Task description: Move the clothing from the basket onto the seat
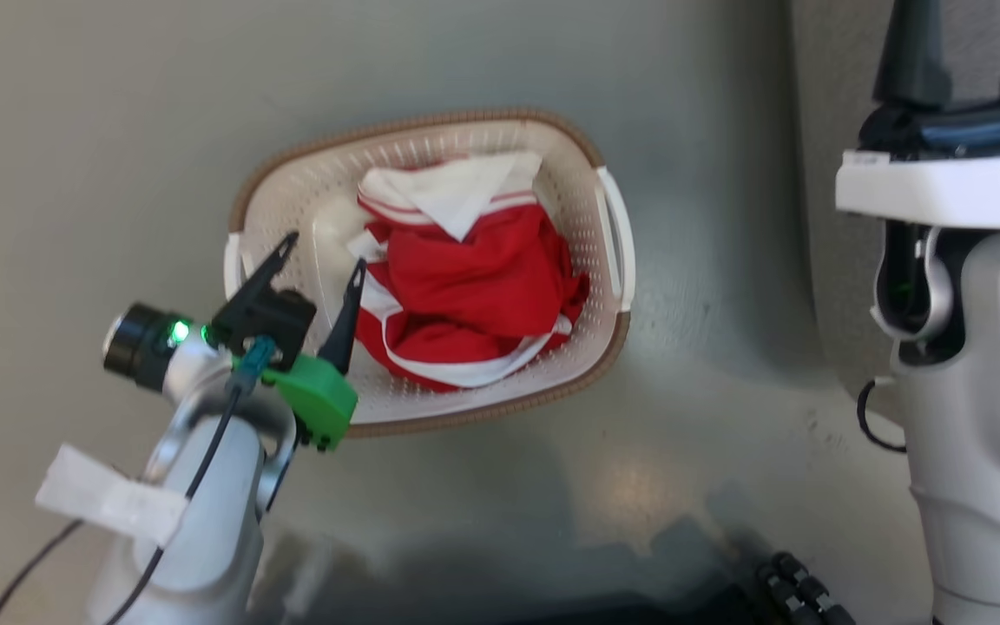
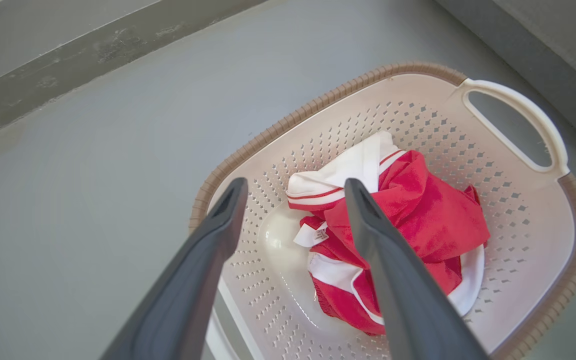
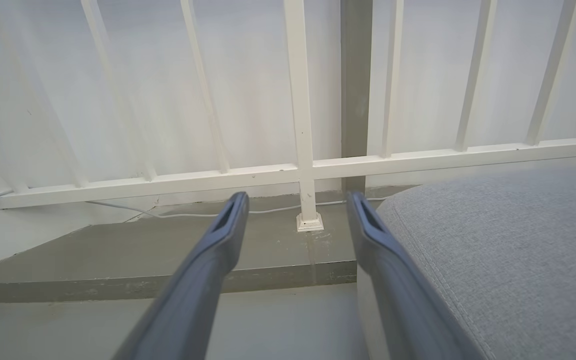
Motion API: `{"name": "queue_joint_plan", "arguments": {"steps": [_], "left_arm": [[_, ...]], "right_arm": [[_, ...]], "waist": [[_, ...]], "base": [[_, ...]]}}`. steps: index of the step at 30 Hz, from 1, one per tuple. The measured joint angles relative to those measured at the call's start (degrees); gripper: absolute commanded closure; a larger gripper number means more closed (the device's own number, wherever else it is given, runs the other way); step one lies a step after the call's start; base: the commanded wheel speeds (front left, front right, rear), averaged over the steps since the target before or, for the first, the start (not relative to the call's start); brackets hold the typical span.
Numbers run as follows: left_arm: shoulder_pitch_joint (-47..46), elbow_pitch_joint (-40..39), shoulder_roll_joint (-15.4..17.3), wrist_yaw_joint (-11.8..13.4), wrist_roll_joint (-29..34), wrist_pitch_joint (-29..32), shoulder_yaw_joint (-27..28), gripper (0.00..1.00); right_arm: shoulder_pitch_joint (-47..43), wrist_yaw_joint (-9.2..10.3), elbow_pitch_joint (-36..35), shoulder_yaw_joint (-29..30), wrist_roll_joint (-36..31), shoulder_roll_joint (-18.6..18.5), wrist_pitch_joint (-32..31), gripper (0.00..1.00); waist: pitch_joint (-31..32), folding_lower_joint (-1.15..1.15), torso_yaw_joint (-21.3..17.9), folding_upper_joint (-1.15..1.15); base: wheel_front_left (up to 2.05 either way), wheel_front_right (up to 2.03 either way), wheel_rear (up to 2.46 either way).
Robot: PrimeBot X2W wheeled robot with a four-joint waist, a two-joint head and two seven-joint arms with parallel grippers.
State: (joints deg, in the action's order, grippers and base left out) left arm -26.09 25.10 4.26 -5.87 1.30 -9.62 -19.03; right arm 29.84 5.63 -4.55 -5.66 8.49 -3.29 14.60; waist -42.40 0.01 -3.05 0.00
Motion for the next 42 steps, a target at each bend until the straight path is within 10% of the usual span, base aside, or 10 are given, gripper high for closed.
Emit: {"name": "queue_joint_plan", "arguments": {"steps": [42], "left_arm": [[-20.36, 21.09, 0.78, -1.24, 5.92, -1.09, -14.49, 0.00]], "right_arm": [[7.20, 0.02, -1.08, -0.54, 2.13, -0.12, 0.01, 0.00]], "waist": [[-15.61, -0.01, -5.00, 0.00]], "base": [[0.00, 0.00, 0.00]]}}
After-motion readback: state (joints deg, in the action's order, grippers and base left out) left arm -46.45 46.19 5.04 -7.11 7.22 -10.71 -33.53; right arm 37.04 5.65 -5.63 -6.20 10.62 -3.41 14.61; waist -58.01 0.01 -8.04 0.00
